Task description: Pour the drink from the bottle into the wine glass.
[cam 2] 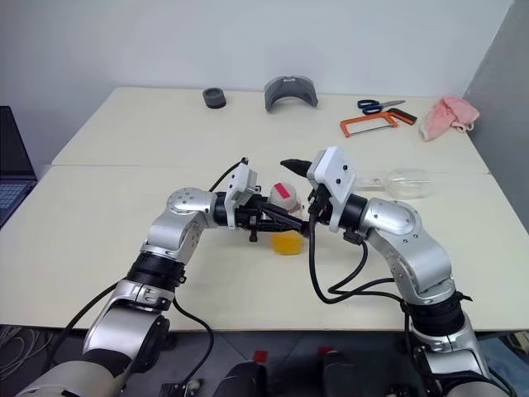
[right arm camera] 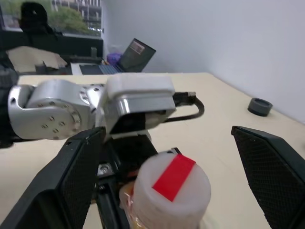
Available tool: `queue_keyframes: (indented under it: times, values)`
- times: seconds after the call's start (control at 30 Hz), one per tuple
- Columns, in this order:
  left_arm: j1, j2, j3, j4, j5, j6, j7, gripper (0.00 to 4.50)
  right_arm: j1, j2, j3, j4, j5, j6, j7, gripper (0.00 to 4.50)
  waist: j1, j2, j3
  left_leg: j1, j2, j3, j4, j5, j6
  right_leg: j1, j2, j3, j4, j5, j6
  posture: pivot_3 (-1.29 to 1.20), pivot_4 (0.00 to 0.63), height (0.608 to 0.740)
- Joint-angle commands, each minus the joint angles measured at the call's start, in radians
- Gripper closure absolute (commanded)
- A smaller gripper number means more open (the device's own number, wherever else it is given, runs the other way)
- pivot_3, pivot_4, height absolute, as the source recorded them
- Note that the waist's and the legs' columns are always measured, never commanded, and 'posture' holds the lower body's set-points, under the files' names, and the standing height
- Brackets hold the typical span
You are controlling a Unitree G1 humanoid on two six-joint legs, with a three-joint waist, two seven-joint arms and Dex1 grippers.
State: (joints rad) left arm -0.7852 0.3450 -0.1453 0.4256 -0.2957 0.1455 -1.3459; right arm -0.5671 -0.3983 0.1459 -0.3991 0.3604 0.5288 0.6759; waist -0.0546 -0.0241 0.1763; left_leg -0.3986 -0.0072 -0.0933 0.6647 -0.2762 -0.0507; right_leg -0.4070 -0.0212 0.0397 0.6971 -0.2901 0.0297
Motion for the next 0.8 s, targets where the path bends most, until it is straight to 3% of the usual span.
queue_keyframes:
  times: [0.03, 0.8]
  values:
    - [-0.022, -0.009, 0.017, -0.027, -0.021, -0.018, -0.002, 2.85, -0.003, -0.006, -0.015, 0.003, -0.032, -0.044, -0.020, 0.00, 0.000, 0.000, 0.000, 0.000, 0.000, 0.000, 0.000, 0.000, 0.000, 0.000, 0.000, 0.000, 0.000, 0.000, 0.000, 0.00, 0.150, 0.740]
    - [-0.019, 0.004, 0.019, -0.020, -0.016, -0.024, -0.006, 2.85, 0.033, -0.048, -0.088, -0.017, 0.045, 0.020, -0.024, 0.00, 0.000, 0.000, 0.000, 0.000, 0.000, 0.000, 0.000, 0.000, 0.000, 0.000, 0.000, 0.000, 0.000, 0.000, 0.000, 0.00, 0.150, 0.740]
